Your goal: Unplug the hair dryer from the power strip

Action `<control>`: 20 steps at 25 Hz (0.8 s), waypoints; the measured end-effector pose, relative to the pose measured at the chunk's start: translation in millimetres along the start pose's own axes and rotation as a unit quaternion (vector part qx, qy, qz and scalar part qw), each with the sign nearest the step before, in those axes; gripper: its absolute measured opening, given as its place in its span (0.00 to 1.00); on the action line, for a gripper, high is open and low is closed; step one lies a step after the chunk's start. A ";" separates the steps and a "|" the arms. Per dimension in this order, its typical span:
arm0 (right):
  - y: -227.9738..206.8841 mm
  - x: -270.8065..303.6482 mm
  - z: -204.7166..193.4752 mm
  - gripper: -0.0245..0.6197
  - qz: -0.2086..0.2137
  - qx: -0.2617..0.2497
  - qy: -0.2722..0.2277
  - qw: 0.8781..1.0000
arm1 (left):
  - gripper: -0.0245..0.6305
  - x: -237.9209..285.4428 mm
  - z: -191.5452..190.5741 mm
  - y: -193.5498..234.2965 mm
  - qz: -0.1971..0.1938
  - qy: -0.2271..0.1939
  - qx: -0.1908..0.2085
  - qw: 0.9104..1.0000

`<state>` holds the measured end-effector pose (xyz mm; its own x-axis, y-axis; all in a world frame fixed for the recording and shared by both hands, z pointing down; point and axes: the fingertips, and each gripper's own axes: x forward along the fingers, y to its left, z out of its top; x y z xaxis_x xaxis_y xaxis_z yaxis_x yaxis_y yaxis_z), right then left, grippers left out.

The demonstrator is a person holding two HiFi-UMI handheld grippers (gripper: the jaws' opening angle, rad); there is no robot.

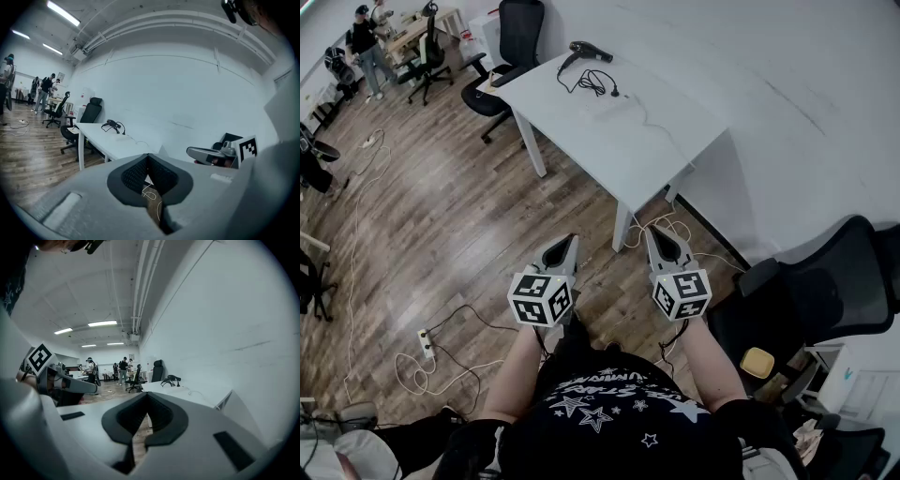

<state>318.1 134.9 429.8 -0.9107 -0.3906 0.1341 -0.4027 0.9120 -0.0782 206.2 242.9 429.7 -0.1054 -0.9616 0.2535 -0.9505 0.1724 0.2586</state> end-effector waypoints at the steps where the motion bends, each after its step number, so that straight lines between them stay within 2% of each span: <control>1: 1.2 -0.5 0.3 0.05 0.001 -0.001 0.000 1.000 | 0.05 -1.5 -0.5 -0.4 0.000 0.000 -0.001 1.000; 15: 24.8 5.8 -10.0 0.05 0.023 -0.006 0.019 1.000 | 0.05 -21.8 -9.5 15.0 0.019 0.003 -0.014 1.000; 20: 27.6 23.6 -13.3 0.05 0.009 0.011 0.019 1.000 | 0.05 -24.4 -18.4 33.9 0.025 0.011 -0.027 0.999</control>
<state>286.7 152.4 444.0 -0.9136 -0.3697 0.1694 -0.3894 0.9154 -0.1024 181.9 276.2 449.4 -0.1455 -0.9466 0.2877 -0.9272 0.2320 0.2942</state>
